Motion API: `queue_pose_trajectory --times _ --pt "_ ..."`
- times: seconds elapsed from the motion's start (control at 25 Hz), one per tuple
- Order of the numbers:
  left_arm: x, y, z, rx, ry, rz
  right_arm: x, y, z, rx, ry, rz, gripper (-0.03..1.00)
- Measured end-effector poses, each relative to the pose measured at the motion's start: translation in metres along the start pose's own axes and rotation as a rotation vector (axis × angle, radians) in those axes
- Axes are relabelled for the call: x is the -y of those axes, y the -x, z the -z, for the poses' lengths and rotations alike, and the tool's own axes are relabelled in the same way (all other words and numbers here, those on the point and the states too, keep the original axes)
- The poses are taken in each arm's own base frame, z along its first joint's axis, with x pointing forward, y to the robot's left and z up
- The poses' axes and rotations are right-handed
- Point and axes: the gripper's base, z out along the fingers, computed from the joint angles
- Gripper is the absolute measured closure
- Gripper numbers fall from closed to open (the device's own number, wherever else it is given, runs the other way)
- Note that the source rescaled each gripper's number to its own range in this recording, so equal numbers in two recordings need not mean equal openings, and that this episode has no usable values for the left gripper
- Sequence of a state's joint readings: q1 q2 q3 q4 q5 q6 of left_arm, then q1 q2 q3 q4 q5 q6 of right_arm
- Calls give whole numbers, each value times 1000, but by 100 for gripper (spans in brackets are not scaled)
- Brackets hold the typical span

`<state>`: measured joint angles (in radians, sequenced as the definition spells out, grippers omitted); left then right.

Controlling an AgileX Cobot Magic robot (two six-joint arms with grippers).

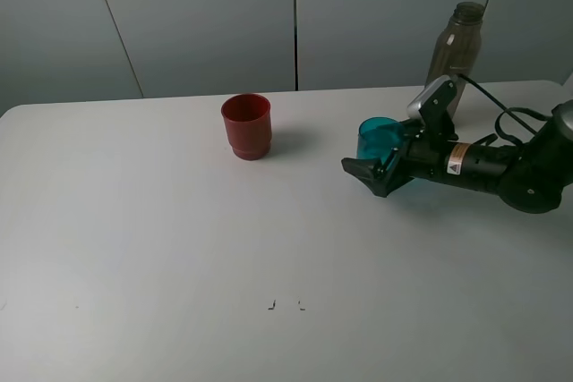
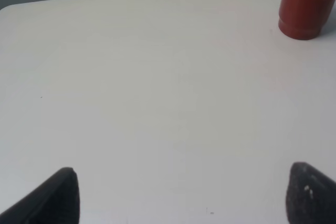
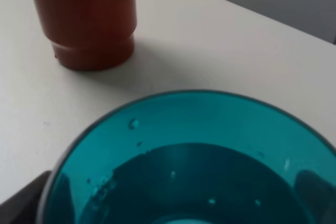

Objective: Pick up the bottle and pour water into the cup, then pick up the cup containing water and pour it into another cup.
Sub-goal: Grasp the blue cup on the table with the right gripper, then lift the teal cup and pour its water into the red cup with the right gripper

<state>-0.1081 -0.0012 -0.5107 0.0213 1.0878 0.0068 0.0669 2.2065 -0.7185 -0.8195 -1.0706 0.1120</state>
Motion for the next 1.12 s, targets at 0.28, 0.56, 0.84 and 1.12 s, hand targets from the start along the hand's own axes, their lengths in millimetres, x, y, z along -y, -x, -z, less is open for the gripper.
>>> queue_pose_trajectory --times 0.28,0.56,0.84,1.12 --pt "0 0 0 0 0 0 1 1 0 4 -3 0 92" --pt "0 0 0 0 0 7 1 1 0 5 -3 0 92" --pt "0 0 0 0 0 7 -1 1 -1 7 5 -2 92" --pt "0 0 0 0 0 7 -2 20 1 -12 -14 31 92"
